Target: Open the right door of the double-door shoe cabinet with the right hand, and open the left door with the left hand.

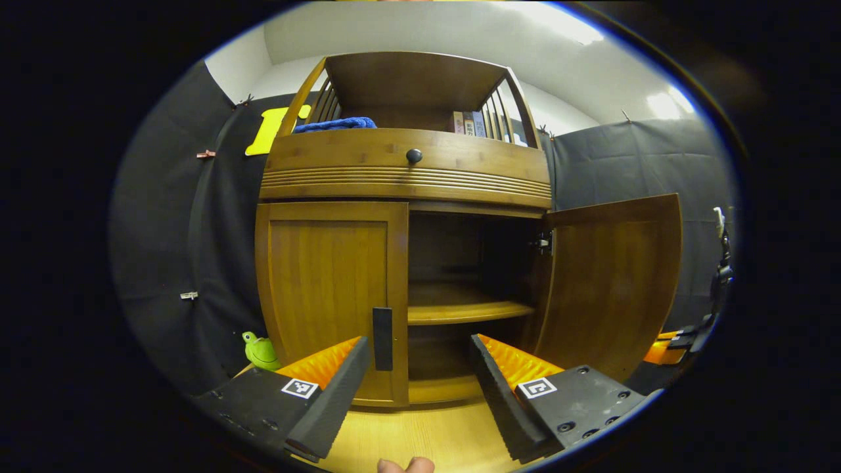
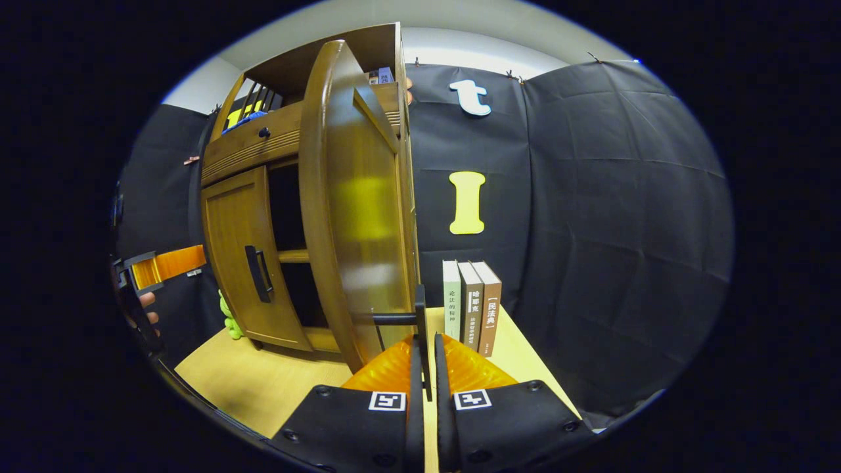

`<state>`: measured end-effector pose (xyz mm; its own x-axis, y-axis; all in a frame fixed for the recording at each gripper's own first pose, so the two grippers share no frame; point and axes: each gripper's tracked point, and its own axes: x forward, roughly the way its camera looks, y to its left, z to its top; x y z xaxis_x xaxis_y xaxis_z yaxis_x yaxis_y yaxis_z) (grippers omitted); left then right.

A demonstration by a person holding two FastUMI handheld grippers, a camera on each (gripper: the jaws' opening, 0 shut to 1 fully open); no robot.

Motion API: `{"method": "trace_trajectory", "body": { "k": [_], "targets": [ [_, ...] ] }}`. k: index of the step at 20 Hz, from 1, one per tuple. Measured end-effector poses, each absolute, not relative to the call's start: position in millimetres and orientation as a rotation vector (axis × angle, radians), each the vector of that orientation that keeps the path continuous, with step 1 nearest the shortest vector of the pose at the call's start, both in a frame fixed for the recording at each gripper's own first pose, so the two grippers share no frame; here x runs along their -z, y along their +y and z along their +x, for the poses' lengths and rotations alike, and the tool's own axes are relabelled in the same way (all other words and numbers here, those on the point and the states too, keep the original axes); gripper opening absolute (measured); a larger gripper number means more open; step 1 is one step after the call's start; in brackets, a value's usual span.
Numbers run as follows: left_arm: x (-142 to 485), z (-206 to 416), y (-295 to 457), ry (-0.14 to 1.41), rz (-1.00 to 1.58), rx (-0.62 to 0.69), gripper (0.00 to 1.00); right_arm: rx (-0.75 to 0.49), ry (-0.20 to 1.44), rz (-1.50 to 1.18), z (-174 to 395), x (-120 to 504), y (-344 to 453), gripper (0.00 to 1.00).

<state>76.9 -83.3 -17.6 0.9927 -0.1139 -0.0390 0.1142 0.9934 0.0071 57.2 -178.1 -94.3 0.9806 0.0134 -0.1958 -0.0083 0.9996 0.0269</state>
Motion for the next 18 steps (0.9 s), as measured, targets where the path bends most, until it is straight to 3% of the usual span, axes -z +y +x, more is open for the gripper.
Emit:
{"method": "trace_trajectory", "body": {
  "k": [7,8,14,16,18],
  "targets": [
    [21.4,92.2,-82.5,0.045,0.015,0.098,0.92,0.078,0.144,-0.059,35.8,72.5,-213.9,0.12],
    [21.5,96.4,-83.7,0.045,0.017,0.099,0.92,0.079,0.147,-0.05,32.0,71.2,-214.8,0.17],
    [17.1,121.5,-83.9,0.021,0.006,0.068,0.92,0.207,0.099,-0.059,25.6,58.7,-256.3,0.96],
    [22.9,132.8,-81.4,0.032,0.02,0.047,0.95,0.22,0.112,-0.03,23.9,61.2,-263.7,0.98],
    [26.4,138.4,-82.2,0.06,0.026,0.031,0.92,0.222,0.111,-0.027,21.9,59.6,-267.1,0.98]
  ]
}}
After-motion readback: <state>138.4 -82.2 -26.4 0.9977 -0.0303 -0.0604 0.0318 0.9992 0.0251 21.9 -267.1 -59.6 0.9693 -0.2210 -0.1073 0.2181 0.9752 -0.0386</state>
